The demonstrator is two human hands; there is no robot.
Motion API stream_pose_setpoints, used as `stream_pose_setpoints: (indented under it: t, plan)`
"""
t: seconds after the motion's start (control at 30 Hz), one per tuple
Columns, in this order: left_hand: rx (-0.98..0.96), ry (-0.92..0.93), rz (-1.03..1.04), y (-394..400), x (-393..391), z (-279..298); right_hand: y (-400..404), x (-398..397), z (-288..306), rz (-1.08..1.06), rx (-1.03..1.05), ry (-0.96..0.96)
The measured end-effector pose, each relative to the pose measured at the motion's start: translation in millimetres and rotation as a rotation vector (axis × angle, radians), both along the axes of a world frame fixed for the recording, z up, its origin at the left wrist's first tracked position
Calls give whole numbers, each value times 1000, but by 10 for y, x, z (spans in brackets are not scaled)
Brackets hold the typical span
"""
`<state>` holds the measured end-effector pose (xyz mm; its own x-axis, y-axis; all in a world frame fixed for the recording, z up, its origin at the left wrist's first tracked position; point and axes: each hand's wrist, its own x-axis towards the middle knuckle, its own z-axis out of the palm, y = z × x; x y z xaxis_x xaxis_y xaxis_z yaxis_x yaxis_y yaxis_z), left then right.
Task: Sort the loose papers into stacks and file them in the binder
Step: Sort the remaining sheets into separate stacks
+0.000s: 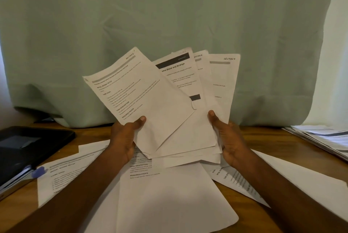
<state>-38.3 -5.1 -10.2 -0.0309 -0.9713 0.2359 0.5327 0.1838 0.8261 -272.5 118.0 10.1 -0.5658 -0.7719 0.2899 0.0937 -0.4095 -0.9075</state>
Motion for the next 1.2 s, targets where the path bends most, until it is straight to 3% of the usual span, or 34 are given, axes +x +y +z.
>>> stream_pose_setpoints:
  t: [0.43,0.9,1.03,1.2]
  plan:
    - [-35,28,-26,53,-16,34,-9,-52,-36,17,30,-30]
    - [-140,-83,-187,102,-50,22,-41,-58,-58,13,6,-64]
    - [-100,-79,-101,54,-25,45,-56,-108,-34,9,-32,-84]
    - [23,-13,108,-150,200,19,35,-366,74,-278,-201,-32]
